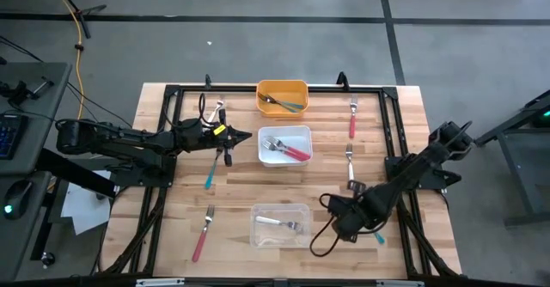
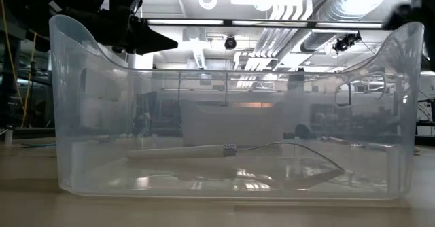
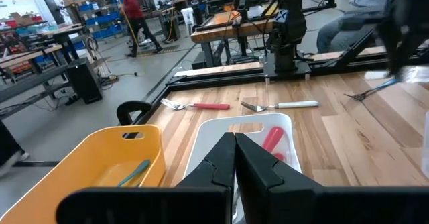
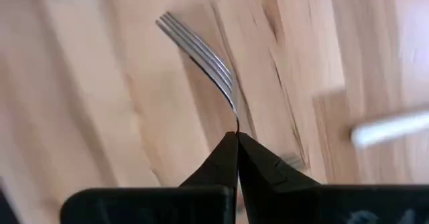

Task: Sort silverware by color (type)
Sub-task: Put the bottom right white fork into the transparent bin

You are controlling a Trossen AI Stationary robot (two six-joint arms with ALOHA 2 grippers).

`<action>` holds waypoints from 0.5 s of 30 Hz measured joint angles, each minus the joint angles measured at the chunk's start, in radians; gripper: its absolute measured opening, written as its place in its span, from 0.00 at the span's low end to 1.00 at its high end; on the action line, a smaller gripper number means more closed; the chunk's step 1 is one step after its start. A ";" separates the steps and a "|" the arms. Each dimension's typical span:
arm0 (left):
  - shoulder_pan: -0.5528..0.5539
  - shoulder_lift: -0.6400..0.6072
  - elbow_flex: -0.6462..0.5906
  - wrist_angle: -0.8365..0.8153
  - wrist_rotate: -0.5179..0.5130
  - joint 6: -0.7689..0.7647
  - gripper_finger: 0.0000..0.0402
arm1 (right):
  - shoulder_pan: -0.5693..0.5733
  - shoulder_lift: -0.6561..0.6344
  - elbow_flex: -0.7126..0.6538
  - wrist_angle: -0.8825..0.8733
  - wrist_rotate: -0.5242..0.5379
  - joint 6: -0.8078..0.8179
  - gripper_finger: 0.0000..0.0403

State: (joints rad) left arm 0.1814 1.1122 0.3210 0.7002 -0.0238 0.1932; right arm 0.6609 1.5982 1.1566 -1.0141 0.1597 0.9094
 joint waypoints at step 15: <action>0.000 0.000 0.000 0.000 0.000 -0.001 0.00 | -0.099 -0.001 0.266 0.295 0.029 -0.274 0.00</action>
State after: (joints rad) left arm 0.1814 1.1122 0.3210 0.6999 -0.0238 0.1925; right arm 0.5621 1.5974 1.4223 -0.7191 0.1883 0.6358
